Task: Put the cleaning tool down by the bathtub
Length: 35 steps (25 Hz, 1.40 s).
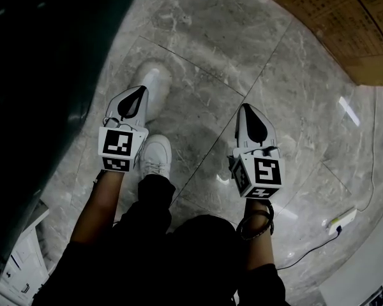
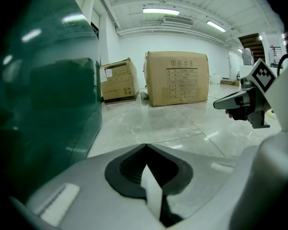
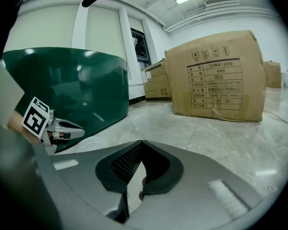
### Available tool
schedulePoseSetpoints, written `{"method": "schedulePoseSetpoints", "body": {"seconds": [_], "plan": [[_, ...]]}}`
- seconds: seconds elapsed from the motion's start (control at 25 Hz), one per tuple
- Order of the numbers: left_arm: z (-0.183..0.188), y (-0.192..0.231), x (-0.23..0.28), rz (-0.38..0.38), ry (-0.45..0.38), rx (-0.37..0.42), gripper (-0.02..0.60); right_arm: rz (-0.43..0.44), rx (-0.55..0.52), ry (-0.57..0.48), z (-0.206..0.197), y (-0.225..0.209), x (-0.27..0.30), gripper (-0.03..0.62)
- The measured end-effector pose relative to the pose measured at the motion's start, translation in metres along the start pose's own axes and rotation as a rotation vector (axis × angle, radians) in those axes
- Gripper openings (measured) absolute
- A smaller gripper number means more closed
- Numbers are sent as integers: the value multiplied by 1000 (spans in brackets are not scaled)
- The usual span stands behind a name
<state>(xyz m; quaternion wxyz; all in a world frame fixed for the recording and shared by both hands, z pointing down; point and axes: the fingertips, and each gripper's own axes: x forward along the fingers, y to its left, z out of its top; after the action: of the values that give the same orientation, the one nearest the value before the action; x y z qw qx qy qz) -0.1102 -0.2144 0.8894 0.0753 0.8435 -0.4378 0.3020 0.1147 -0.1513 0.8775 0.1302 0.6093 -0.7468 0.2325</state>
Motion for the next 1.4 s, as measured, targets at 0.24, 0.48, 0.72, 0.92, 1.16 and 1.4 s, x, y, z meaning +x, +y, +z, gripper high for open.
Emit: {"method": "schedulePoseSetpoints", "body": {"seconds": [0.24, 0.48, 0.72, 0.92, 1.16, 1.4], "plan": [[17, -5, 2, -31, -10, 10, 0, -28, 6, -42, 23, -3, -7, 18], [44, -6, -6, -51, -28, -14, 0, -38, -5, -50, 53, 4, -16, 18], [74, 6, -28, -38, -15, -87, 0, -42, -17, -47, 98, 16, -34, 18], [113, 16, -56, -35, -2, -109, 0, -46, -21, -36, 149, 29, -55, 18], [174, 18, -95, -79, 10, -132, 0, -67, 0, -50, 222, 42, -89, 23], [242, 29, -147, -94, 0, -148, 0, -65, -13, -58, 299, 67, -123, 23]]}}
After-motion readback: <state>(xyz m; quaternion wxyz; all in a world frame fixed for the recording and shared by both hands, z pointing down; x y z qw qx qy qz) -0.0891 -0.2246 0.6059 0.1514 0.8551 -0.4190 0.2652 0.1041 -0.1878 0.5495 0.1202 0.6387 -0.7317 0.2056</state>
